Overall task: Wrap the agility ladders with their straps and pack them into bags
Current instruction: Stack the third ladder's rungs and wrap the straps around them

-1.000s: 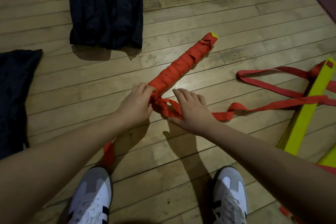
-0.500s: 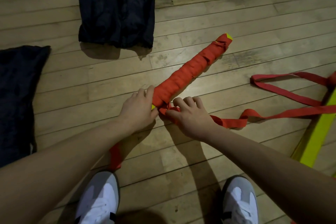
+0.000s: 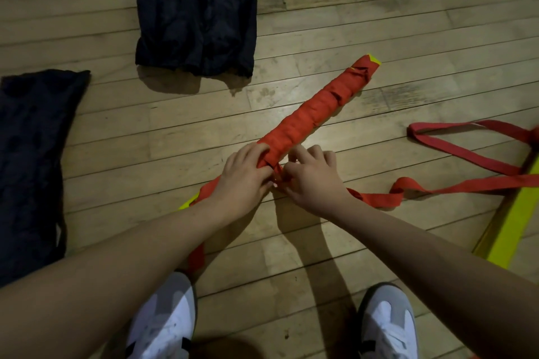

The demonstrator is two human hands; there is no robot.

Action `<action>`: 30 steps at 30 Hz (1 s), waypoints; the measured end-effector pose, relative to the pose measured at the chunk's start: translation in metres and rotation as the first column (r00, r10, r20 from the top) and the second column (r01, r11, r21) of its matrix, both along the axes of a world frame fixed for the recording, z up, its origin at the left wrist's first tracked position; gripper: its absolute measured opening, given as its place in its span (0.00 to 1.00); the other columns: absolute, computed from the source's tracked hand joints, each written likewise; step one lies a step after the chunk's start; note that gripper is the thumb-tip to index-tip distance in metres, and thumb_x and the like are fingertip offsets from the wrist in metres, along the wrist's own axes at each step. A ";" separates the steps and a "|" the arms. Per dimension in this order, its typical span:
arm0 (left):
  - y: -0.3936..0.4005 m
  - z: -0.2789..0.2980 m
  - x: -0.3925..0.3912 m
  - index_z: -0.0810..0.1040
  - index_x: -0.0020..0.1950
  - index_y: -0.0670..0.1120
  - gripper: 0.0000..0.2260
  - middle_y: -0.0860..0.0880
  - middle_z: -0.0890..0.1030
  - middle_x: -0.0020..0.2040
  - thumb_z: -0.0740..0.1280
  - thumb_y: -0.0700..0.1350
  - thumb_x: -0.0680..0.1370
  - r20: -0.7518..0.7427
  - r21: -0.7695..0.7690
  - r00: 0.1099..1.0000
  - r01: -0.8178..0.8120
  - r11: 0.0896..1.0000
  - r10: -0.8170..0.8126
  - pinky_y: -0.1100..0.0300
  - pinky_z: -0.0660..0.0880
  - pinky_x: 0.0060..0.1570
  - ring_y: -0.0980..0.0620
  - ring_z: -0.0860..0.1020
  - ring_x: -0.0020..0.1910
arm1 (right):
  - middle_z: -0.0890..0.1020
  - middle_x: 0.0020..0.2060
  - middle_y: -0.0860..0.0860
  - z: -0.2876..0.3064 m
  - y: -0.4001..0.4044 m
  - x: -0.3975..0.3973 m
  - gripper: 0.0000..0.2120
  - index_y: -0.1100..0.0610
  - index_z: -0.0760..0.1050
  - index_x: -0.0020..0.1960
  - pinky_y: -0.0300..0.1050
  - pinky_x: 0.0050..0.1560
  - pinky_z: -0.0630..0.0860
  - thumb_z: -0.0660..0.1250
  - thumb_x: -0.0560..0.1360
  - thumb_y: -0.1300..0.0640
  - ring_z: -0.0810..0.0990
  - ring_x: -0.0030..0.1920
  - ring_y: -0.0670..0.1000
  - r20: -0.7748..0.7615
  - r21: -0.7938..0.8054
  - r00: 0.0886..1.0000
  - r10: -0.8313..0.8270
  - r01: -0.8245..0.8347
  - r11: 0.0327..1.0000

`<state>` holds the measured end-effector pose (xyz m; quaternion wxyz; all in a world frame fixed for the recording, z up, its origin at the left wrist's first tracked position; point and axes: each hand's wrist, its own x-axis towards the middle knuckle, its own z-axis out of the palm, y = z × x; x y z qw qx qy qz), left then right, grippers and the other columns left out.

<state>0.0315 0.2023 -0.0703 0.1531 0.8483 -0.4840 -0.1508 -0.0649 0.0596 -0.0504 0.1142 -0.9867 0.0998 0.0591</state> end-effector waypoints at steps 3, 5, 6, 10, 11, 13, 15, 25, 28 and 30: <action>-0.002 0.002 0.005 0.81 0.44 0.45 0.05 0.41 0.71 0.66 0.74 0.41 0.70 -0.045 -0.016 0.999 0.021 1.000 -0.021 0.42 0.61 0.66 0.36 0.67 0.69 | 0.77 0.45 0.51 0.004 0.003 0.001 0.12 0.53 0.81 0.43 0.52 0.46 0.68 0.74 0.68 0.45 0.75 0.45 0.57 -0.029 -0.157 1.000 0.010 -0.014 0.987; 0.000 0.003 0.005 0.80 0.48 0.46 0.03 0.44 0.64 0.72 0.69 0.41 0.76 -0.091 -0.021 0.996 0.010 1.000 -0.012 0.45 0.46 0.72 0.41 0.56 0.76 | 0.75 0.51 0.51 0.006 0.001 0.005 0.14 0.55 0.79 0.49 0.52 0.52 0.64 0.62 0.77 0.46 0.72 0.52 0.56 -0.061 -0.125 0.995 -0.076 0.067 0.990; 0.002 0.002 0.005 0.80 0.50 0.47 0.04 0.46 0.60 0.74 0.67 0.42 0.77 -0.116 -0.015 0.993 0.012 1.000 -0.014 0.48 0.40 0.73 0.45 0.50 0.77 | 0.74 0.53 0.51 0.007 -0.002 0.008 0.15 0.56 0.77 0.51 0.51 0.54 0.61 0.58 0.79 0.47 0.71 0.55 0.55 -0.091 -0.073 0.987 -0.131 0.124 0.990; 0.009 0.003 0.002 0.82 0.50 0.52 0.04 0.50 0.57 0.76 0.69 0.48 0.76 -0.178 0.002 0.982 0.057 0.998 -0.055 0.50 0.38 0.72 0.49 0.45 0.78 | 0.79 0.48 0.49 0.005 -0.015 0.016 0.13 0.54 0.75 0.50 0.49 0.52 0.57 0.59 0.79 0.44 0.75 0.54 0.51 -0.119 0.123 0.952 -0.282 0.296 0.947; 0.009 0.003 0.001 0.82 0.48 0.53 0.04 0.51 0.58 0.76 0.70 0.48 0.75 -0.172 -0.012 0.983 0.060 0.998 -0.061 0.51 0.39 0.71 0.48 0.46 0.77 | 0.80 0.46 0.48 0.004 -0.015 0.017 0.15 0.53 0.74 0.51 0.49 0.51 0.57 0.61 0.77 0.42 0.76 0.53 0.50 -0.142 0.159 0.942 -0.304 0.324 0.932; 0.009 0.001 -0.002 0.83 0.44 0.52 0.02 0.50 0.66 0.72 0.72 0.48 0.73 -0.134 -0.065 0.988 0.063 0.996 -0.071 0.51 0.44 0.68 0.46 0.53 0.75 | 0.82 0.47 0.46 -0.002 -0.009 0.021 0.19 0.52 0.74 0.54 0.50 0.53 0.58 0.62 0.75 0.38 0.76 0.54 0.50 -0.227 0.178 0.924 -0.309 0.351 0.919; 0.010 -0.002 -0.004 0.83 0.41 0.51 0.02 0.50 0.75 0.62 0.71 0.47 0.70 -0.111 -0.105 0.991 0.069 0.992 -0.081 0.48 0.52 0.62 0.45 0.61 0.69 | 0.81 0.50 0.48 -0.009 0.000 0.024 0.18 0.52 0.74 0.53 0.51 0.54 0.59 0.63 0.74 0.39 0.75 0.56 0.52 -0.289 0.141 0.911 -0.295 0.345 0.928; 0.006 0.002 0.000 0.79 0.49 0.47 0.04 0.51 0.75 0.52 0.66 0.45 0.76 -0.165 -0.084 0.977 0.123 0.989 -0.136 0.61 0.47 0.54 0.55 0.61 0.66 | 0.75 0.35 0.48 -0.007 0.000 0.027 0.08 0.53 0.69 0.38 0.49 0.47 0.62 0.67 0.73 0.57 0.73 0.40 0.50 -0.319 0.458 0.843 -0.433 0.537 0.708; 0.000 0.006 -0.002 0.79 0.54 0.48 0.10 0.52 0.74 0.51 0.67 0.51 0.77 -0.124 -0.037 0.985 0.114 0.993 -0.117 0.59 0.49 0.53 0.53 0.63 0.63 | 0.73 0.31 0.50 -0.006 0.001 0.027 0.12 0.54 0.67 0.35 0.54 0.46 0.71 0.67 0.69 0.65 0.72 0.36 0.52 -0.356 0.674 0.811 -0.464 0.566 0.474; -0.002 0.007 -0.002 0.80 0.55 0.49 0.10 0.55 0.75 0.49 0.66 0.52 0.78 -0.098 -0.043 0.990 0.098 0.994 -0.102 0.60 0.48 0.51 0.53 0.63 0.62 | 0.69 0.32 0.55 -0.003 -0.001 0.028 0.14 0.55 0.65 0.34 0.50 0.40 0.68 0.66 0.67 0.70 0.68 0.34 0.53 -0.383 0.753 0.804 -0.455 0.557 0.351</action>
